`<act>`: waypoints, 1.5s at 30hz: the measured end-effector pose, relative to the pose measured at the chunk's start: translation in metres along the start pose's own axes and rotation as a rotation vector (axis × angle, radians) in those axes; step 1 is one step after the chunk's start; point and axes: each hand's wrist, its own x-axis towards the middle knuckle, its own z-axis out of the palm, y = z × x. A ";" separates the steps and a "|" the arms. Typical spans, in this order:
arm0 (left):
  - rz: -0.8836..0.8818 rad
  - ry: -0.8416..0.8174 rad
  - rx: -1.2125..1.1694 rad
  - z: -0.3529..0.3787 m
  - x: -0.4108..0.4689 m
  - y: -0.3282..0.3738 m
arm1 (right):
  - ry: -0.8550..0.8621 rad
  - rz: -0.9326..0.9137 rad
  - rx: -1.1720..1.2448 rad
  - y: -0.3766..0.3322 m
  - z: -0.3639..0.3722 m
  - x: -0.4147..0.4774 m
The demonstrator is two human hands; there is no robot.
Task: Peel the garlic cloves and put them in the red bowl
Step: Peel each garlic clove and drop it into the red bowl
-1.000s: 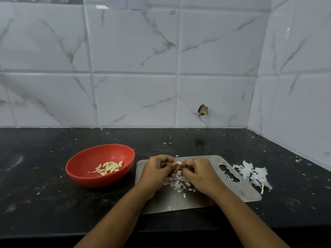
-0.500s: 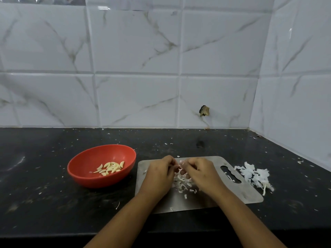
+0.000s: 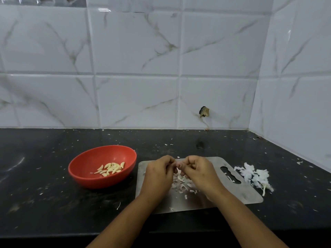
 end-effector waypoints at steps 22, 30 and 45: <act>-0.192 -0.022 -0.257 -0.002 0.001 0.002 | -0.022 -0.224 -0.187 -0.003 -0.014 0.009; 0.032 -0.055 0.150 0.000 0.001 -0.014 | 0.000 -0.145 -0.085 0.007 -0.014 0.002; 0.019 -0.263 -0.167 0.002 0.006 -0.017 | -0.037 -0.205 -0.148 0.009 -0.015 0.004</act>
